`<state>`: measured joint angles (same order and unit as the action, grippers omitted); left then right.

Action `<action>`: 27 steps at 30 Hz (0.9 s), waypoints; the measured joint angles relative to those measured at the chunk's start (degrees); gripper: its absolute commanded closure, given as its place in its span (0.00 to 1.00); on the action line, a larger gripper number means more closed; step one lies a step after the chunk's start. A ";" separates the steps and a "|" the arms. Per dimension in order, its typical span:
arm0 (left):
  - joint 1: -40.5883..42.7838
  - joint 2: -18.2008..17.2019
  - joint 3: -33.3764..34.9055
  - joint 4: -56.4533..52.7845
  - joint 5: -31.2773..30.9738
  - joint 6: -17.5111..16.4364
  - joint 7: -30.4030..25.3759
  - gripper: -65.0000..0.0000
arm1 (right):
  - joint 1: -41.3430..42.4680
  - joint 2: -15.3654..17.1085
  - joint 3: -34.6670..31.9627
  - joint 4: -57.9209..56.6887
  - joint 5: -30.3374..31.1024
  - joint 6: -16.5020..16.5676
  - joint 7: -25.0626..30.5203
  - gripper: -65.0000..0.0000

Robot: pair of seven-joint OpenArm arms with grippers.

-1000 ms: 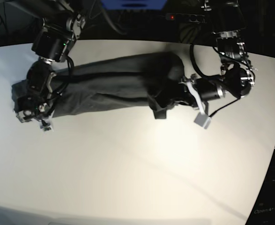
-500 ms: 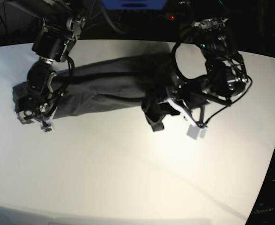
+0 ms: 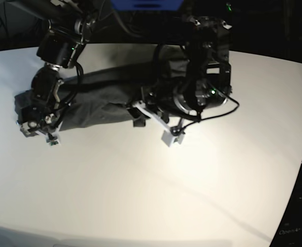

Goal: Fold the T-shirt properly
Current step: 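Carry the lifted strip end with the left gripper toward the right gripper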

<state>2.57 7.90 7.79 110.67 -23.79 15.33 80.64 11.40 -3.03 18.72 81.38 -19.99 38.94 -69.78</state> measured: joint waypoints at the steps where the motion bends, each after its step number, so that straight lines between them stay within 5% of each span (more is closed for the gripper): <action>1: -0.02 -0.04 -0.02 0.07 0.07 1.46 -0.09 0.97 | 0.00 0.00 0.00 0.00 0.00 0.00 -0.02 0.99; 11: -0.33 -0.28 0.00 0.04 0.46 8.70 -0.24 0.97 | -0.52 -0.13 -1.62 0.22 -0.02 -0.02 0.28 0.99; 19: -0.96 -0.26 3.50 -0.07 0.79 10.01 -0.42 0.96 | -0.68 -0.15 -1.62 0.31 0.00 -0.02 0.44 0.99; 23: -0.98 -0.59 6.08 -0.20 0.90 16.70 -0.68 0.96 | -0.68 -0.15 -1.62 0.33 0.00 -0.02 0.42 0.99; 27: -0.98 -0.59 6.67 -0.28 0.46 17.73 -0.46 0.96 | -0.68 -0.15 -1.62 0.33 0.02 -0.02 0.42 0.99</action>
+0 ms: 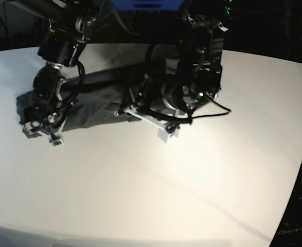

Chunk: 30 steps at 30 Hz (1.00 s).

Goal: Fold the T-shirt properly
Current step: 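Carry the lifted strip end with the left gripper toward the right gripper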

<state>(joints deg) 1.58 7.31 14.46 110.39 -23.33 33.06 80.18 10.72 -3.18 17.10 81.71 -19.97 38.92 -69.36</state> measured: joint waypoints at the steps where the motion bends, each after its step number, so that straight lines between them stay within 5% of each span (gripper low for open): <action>1: 0.00 0.02 0.00 0.00 0.00 -0.02 -0.07 0.96 | -0.07 0.00 0.00 0.00 0.00 0.00 0.00 0.99; 6: 0.00 0.00 0.02 0.00 0.00 -0.02 -0.02 0.94 | -0.11 0.02 0.00 0.00 -0.02 0.00 0.20 0.99; 12: 0.00 -0.02 0.61 0.02 -0.83 -0.04 -0.11 0.62 | -0.11 0.00 0.00 0.00 -0.04 0.00 0.22 0.99; 17: -0.26 -0.13 1.79 0.02 -6.67 -0.07 0.31 0.50 | -0.11 0.00 0.00 0.00 -0.02 0.00 0.22 0.99; 30: -0.98 -2.23 1.42 0.24 -7.17 -0.17 -0.24 0.45 | -0.13 0.15 0.00 0.02 0.15 0.00 0.26 0.99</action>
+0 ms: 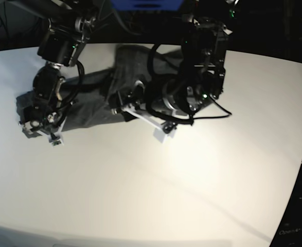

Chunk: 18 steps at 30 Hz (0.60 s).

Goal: Fold the T-shirt properly
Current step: 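Carry the lifted strip end with the left gripper toward the right gripper, then lay the folded end down over the strip middle and release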

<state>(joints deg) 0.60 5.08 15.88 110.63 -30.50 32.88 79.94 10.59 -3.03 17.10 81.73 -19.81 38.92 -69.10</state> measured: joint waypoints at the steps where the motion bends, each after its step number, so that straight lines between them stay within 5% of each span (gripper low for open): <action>1: -0.02 0.00 0.00 0.00 0.00 -0.02 0.04 0.45 | -0.02 0.02 0.00 0.00 0.04 0.00 0.00 0.99; 18: -9.92 2.03 3.72 -14.01 0.00 0.37 0.00 0.45 | -0.42 0.02 -1.62 0.00 -0.42 0.02 0.17 0.99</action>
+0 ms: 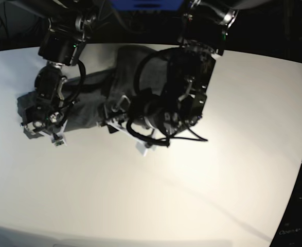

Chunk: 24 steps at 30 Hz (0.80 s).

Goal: Fold the T-shirt properly
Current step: 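Lay the folded end down over the strip middle and release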

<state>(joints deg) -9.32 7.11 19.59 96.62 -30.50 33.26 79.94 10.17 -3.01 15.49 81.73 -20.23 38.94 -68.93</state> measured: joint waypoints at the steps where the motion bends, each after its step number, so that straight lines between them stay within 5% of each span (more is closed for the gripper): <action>1: -0.74 -0.11 -0.02 -0.81 0.22 0.02 0.00 0.45 | -0.07 0.00 0.00 0.02 -0.04 -0.02 0.11 0.99; 11: -4.15 -0.13 0.55 -4.98 -0.22 6.82 0.02 0.45 | -0.22 0.02 0.02 0.02 -0.20 -0.17 0.90 0.99; 16: -5.25 -0.13 6.99 -9.70 -0.24 7.04 0.22 0.45 | -0.22 0.00 0.00 0.09 -0.22 -0.20 0.61 0.99; 24: -5.11 -0.63 7.21 -9.64 -2.49 7.04 -0.31 0.45 | -0.24 0.02 0.00 0.09 -0.20 -0.17 0.74 0.99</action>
<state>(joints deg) -14.44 6.48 26.81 86.98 -32.99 40.29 79.64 9.93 -2.98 15.49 81.82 -20.43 38.76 -68.18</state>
